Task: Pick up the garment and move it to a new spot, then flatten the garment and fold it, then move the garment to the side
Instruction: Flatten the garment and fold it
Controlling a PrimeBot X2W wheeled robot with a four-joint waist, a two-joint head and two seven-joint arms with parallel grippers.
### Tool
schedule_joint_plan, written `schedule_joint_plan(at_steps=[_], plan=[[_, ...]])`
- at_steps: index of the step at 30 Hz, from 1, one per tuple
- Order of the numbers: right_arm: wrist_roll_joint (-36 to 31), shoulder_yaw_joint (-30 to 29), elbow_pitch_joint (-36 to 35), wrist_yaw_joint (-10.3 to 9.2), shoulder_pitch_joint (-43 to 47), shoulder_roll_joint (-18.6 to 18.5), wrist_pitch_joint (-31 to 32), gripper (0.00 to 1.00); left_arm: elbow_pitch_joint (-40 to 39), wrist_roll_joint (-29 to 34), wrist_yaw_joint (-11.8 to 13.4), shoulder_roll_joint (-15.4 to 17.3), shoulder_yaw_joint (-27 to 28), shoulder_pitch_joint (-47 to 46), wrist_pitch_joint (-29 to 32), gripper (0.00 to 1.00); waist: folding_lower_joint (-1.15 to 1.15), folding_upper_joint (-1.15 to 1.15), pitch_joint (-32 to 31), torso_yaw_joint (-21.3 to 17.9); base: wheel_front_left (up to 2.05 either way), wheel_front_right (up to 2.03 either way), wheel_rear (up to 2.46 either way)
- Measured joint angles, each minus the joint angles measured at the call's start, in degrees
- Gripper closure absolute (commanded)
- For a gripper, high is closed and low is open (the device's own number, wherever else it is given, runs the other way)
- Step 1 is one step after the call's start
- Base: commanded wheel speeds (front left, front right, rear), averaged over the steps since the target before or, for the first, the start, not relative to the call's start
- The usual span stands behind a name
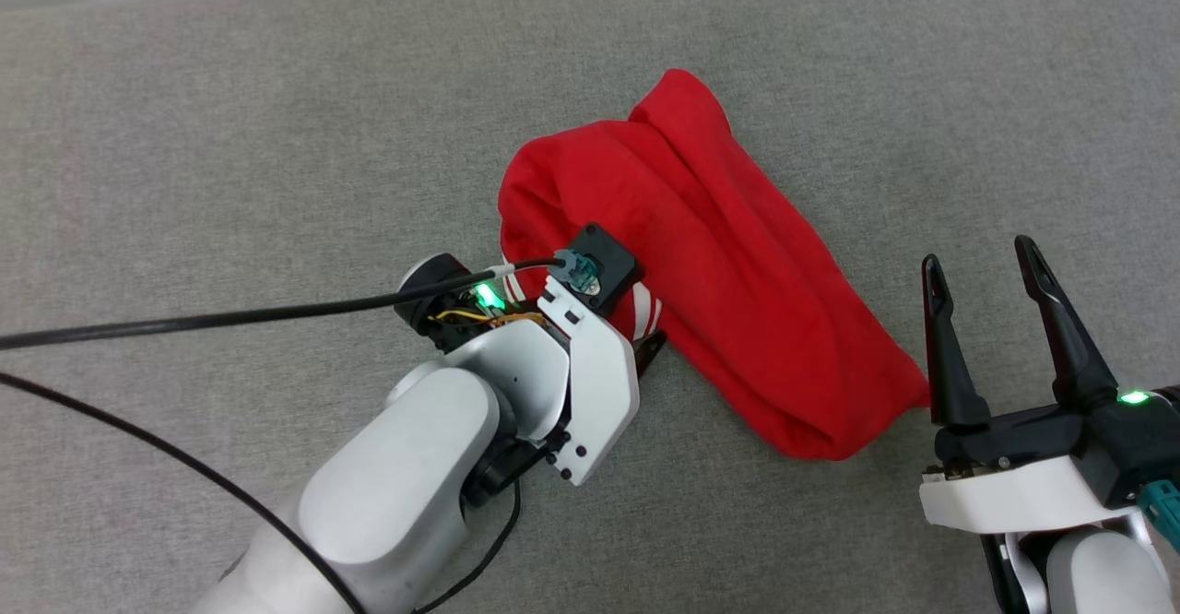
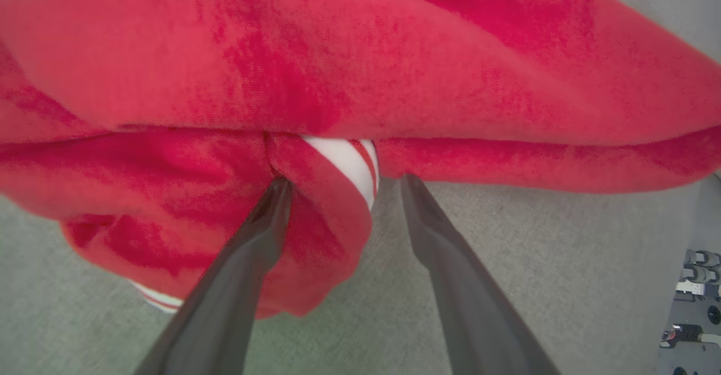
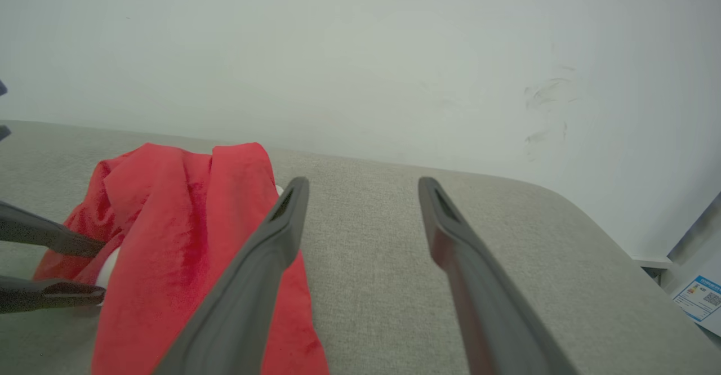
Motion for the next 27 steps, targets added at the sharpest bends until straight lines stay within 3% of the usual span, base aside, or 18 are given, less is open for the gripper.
schedule_joint_plan(at_steps=[6, 7, 8, 17, 23, 27], plan=[[0.3, -0.3, 0.0, 0.0, -0.3, 0.0, 0.0, 0.0, 4.4, -1.4, 0.0, -0.6, -2.3, -0.4, -1.9, 0.02, 0.0, 0.0, 1.2, -0.4, 0.0, 0.0, 0.0], [0.3, -0.5, 0.0, -0.01, -0.3, 0.0, 0.0, 0.0, 5.2, -1.7, 0.0, -0.9, -2.1, -0.5, -2.7, 0.38, 0.0, 0.0, 1.2, -0.2, 0.0, 0.0, 0.0], [0.3, -0.6, 0.0, 0.0, -0.3, 0.0, 0.0, 0.0, 5.9, -1.9, 0.0, -1.1, -2.2, -0.6, -3.5, 1.0, 0.0, 0.0, 1.2, 0.0, 0.0, 0.0, 0.0], [-0.3, -0.8, 0.7, 0.0, -0.3, 0.0, 0.0, 0.0, 8.6, -3.2, 0.0, -0.3, -3.9, -0.6, -12.0, 1.0, 0.0, 0.0, -0.9, 2.6, 0.0, 0.0, 0.0], [-0.2, -0.9, 1.9, 0.0, 0.8, 0.0, 0.0, 0.0, 4.6, -2.9, 1.0, 3.3, -2.8, 3.5, -17.7, 1.0, -0.01, 0.0, -5.0, 4.4, 0.0, 0.0, 0.0], [0.3, -0.7, 2.8, -0.01, 1.9, 0.0, 0.0, 0.0, -0.2, -2.6, 2.6, 7.4, -1.3, 7.3, -20.0, 1.0, -0.01, 0.0, -8.4, 5.6, 0.0, 0.0, 0.0]])
